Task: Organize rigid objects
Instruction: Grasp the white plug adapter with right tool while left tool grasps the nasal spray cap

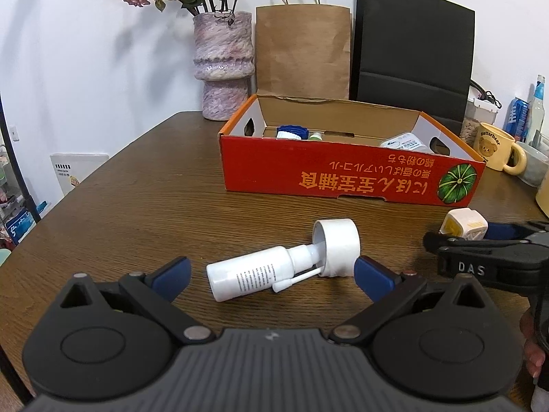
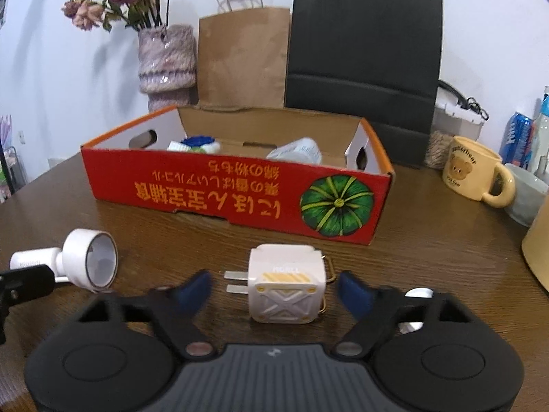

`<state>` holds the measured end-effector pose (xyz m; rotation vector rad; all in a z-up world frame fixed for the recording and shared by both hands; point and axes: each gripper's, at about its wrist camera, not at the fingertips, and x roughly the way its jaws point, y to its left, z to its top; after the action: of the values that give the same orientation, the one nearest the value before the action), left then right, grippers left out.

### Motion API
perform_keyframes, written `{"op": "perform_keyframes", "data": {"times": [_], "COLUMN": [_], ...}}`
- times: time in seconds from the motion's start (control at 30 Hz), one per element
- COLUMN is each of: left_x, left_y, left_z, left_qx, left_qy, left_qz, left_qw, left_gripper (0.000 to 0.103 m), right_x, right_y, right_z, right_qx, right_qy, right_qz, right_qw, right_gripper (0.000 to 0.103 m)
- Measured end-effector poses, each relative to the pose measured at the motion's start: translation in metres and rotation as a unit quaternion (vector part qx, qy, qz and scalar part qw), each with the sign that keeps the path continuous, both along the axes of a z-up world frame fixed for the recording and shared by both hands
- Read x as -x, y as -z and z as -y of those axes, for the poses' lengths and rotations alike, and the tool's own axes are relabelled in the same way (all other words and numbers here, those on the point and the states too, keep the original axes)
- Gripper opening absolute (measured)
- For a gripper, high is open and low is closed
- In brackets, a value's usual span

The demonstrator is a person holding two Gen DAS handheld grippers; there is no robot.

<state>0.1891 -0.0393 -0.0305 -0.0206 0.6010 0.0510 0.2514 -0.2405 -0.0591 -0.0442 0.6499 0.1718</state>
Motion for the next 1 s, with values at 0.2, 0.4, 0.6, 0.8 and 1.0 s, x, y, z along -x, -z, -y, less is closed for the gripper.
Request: {"op": "perform_keyframes", "data": {"times": [0.2, 0.4, 0.6, 0.8, 1.0], "left_x": [0.000, -0.002, -0.004, -0.009, -0.020], "left_y": [0.000, 0.001, 0.002, 0.002, 0.004], "left_z": [0.001, 0.004, 0.011, 0.028, 0.041], "left_qx": [-0.001, -0.008, -0.016, -0.035, -0.038], "left_qy": [0.002, -0.003, 0.001, 0.011, 0.018], "left_qz": [0.003, 0.006, 0.013, 0.021, 0.025], "left_qw": [1.0000, 0.9999, 0.9998, 0.9991, 0.9988], "left_gripper": [0.103, 0.103, 0.103, 0.103, 0.103], "right_x": [0.005, 0.014, 0.023, 0.030, 0.034], "right_y": [-0.003, -0.007, -0.014, -0.022, -0.027], "right_z": [0.005, 0.010, 0.015, 0.023, 0.030], "right_qx": [-0.014, -0.016, -0.024, -0.031, -0.040], "right_qy": [0.014, 0.022, 0.023, 0.027, 0.032], "right_qz": [0.013, 0.034, 0.053, 0.067, 0.077], "right_qw": [1.000, 0.999, 0.998, 0.997, 0.996], "right_gripper": [0.058, 0.057, 0.057, 0.057, 0.057]}}
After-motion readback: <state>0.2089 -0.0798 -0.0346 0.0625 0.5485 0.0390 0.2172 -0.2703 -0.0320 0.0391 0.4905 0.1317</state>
